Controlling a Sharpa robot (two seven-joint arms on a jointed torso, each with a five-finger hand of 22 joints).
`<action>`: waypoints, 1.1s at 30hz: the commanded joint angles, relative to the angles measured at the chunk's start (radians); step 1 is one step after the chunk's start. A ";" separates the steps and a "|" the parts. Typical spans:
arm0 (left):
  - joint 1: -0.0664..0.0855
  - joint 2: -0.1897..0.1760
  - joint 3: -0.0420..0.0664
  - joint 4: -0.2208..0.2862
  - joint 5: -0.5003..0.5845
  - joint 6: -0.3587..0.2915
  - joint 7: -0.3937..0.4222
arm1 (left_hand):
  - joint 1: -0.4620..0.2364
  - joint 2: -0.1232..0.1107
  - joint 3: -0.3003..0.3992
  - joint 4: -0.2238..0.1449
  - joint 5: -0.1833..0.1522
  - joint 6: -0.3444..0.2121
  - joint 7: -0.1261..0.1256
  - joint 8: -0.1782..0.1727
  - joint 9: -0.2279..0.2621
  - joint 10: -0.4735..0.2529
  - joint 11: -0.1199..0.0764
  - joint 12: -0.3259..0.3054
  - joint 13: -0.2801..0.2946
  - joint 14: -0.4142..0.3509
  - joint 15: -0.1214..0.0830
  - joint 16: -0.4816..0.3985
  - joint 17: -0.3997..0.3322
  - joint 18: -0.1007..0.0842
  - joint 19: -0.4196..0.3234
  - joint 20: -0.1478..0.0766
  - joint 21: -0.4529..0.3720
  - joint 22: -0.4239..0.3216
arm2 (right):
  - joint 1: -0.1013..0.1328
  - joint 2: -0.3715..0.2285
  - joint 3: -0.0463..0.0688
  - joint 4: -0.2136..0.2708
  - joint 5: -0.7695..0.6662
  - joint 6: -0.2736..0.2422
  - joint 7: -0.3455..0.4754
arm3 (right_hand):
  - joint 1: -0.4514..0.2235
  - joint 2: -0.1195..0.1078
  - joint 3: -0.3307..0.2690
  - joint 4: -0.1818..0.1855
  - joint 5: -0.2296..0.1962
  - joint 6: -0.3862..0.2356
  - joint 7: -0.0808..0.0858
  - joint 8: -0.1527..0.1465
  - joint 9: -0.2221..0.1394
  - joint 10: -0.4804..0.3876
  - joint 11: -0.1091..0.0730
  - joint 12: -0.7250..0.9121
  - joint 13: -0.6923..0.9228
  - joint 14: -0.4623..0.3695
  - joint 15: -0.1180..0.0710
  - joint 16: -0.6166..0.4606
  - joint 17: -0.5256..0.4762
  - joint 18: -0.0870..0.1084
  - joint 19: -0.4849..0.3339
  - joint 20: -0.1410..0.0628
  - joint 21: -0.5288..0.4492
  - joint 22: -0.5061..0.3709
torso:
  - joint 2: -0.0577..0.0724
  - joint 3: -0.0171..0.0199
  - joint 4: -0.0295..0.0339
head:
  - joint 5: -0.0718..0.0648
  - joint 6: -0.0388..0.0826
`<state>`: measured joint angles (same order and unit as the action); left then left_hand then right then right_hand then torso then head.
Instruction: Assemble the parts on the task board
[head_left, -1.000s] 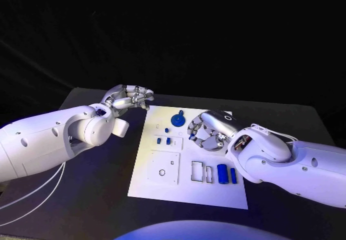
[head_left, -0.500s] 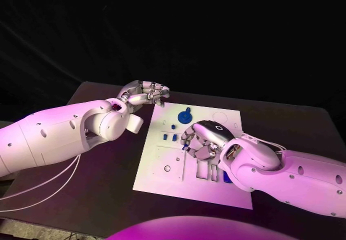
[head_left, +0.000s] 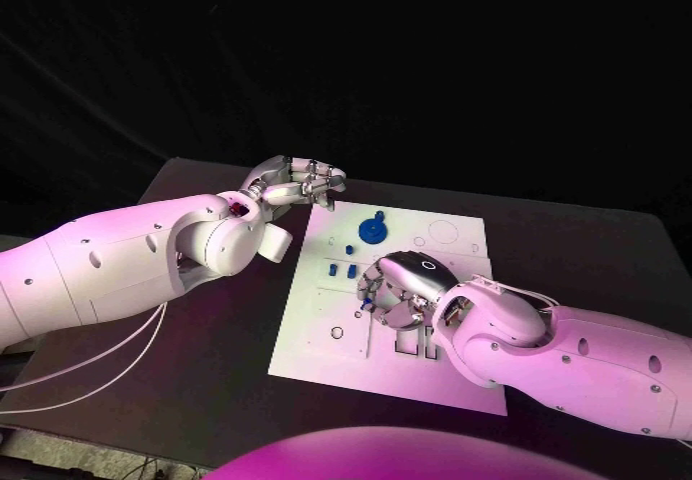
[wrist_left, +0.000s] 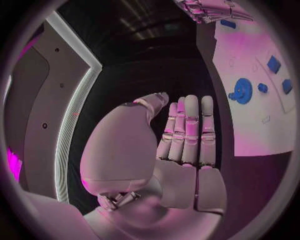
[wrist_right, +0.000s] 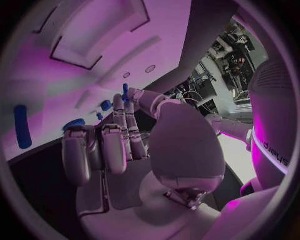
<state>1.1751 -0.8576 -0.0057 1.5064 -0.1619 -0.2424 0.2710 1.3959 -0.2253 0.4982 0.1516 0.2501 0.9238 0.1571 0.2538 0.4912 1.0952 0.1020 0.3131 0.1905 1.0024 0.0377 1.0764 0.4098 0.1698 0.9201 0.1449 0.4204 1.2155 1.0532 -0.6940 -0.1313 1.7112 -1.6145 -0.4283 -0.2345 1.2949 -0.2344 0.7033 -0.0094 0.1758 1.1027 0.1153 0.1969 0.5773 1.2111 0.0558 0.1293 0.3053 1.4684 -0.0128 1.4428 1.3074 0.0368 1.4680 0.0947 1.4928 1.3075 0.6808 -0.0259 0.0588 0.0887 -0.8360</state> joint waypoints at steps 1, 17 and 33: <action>0.000 0.003 0.000 0.000 -0.004 0.020 0.002 | -0.013 0.000 -0.001 -0.006 0.002 -0.007 0.003 -0.005 0.001 -0.006 0.000 -0.006 0.001 -0.002 0.004 -0.005 0.002 0.008 -0.004 0.006 -0.006 -0.002 | -0.007 0.008 -0.001 -0.006 -0.023 0.015 0.012 | -0.008 0.003 0.000 -0.008 0.000 -0.006 0.003 0.001 0.001 -0.001 0.002 -0.002 0.002 0.054 -0.004 0.004 0.040 -0.018 0.066 -0.007 -0.006 0.239 | 0.001 0.0011 0.0005 | 0.003 -0.003; 0.001 0.003 0.000 -0.003 0.002 0.023 -0.003 | -0.017 0.001 -0.001 -0.005 0.003 -0.009 0.003 -0.004 0.002 -0.007 0.001 -0.005 0.002 -0.002 0.005 -0.005 0.002 0.008 -0.004 0.006 -0.007 -0.002 | -0.021 0.029 -0.002 -0.031 -0.027 0.031 0.005 | -0.009 0.003 -0.001 -0.008 0.002 -0.007 0.003 0.001 0.001 -0.001 0.003 -0.002 0.002 0.054 -0.004 0.004 0.040 -0.018 0.066 -0.006 -0.005 0.239 | 0.000 -0.0011 0.0013 | 0.007 -0.010; 0.001 0.000 0.000 -0.004 0.013 0.027 -0.009 | -0.019 0.002 -0.001 -0.004 0.003 -0.011 0.004 -0.003 0.003 -0.008 0.001 -0.004 0.002 -0.002 0.006 -0.005 0.002 0.008 -0.004 0.007 -0.007 -0.002 | -0.023 0.036 -0.004 -0.039 -0.041 0.060 -0.006 | -0.012 0.003 -0.003 -0.007 0.004 -0.008 0.004 0.001 0.002 -0.001 0.004 -0.004 0.003 0.053 -0.003 0.001 0.035 -0.017 0.064 -0.006 -0.011 0.237 | 0.000 -0.0013 0.0015 | 0.013 -0.018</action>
<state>1.1752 -0.8590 -0.0064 1.5006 -0.1590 -0.2332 0.2605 1.3880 -0.2253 0.4982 0.1516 0.2501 0.9203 0.1606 0.2539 0.4934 1.0954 0.1020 0.3131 0.1921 1.0024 0.0377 1.0764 0.4105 0.1698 0.9167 0.1484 0.4164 1.2145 1.0332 -0.6601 -0.1330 1.6743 -1.6332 -0.4033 -0.2331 1.2908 -0.2305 0.7006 -0.0120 0.1736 1.0993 0.1185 0.1959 0.5786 1.2073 0.0596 0.1228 0.3067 1.4684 -0.0128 1.4427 1.3073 0.0370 1.4680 0.0948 1.4879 1.3081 0.6810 -0.0270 0.0600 0.1014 -0.8532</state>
